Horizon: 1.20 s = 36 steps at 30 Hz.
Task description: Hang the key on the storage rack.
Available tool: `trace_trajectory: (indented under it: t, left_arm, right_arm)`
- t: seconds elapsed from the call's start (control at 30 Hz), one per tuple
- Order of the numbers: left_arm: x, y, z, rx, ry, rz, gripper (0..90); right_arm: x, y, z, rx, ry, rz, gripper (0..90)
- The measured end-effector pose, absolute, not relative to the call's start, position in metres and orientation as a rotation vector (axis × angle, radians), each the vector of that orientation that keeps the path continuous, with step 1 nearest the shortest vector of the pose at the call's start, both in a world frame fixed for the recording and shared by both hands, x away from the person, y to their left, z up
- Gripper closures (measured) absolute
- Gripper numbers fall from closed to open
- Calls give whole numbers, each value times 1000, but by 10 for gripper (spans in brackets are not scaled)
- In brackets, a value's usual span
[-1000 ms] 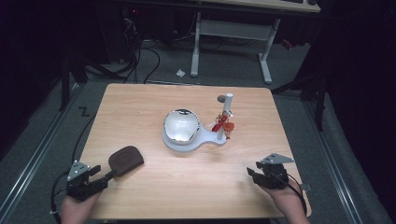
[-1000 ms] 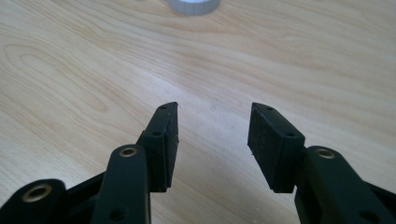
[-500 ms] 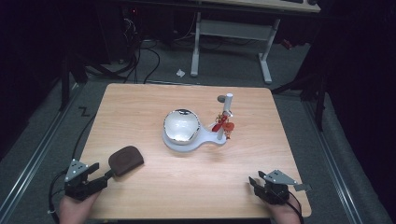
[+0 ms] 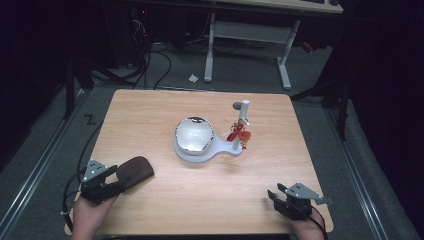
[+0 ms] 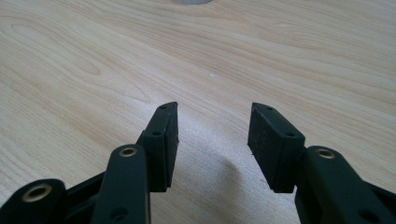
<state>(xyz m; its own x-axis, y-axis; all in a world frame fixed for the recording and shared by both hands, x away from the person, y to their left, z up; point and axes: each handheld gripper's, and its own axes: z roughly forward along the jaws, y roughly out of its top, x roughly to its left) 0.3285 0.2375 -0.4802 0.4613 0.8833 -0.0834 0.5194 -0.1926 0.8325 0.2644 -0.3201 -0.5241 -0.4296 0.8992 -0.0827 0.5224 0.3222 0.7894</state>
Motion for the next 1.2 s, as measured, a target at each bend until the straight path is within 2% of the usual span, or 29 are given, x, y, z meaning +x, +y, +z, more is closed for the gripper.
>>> trace_trajectory:
  t: [0.17, 0.53, 0.87, 1.13, 1.2]
  left_arm:
    - [329, 239, -491, 1796, 1186, 532, 374]
    - [324, 283, -509, 1752, 1306, 522, 429]
    - [342, 278, -519, 1728, 1321, 472, 510]
    - [348, 279, -528, 1688, 1360, 381, 646]
    - [350, 283, -531, 1658, 1382, 295, 654]
  right_arm:
    - [264, -319, -525, 1252, 2077, 947, 534]
    - [267, -316, -527, 1266, 2080, 938, 534]
    - [268, -315, -529, 1269, 2090, 934, 534]
    - [269, -318, -529, 1267, 2087, 934, 534]
    - [269, -317, -529, 1269, 2089, 930, 534]
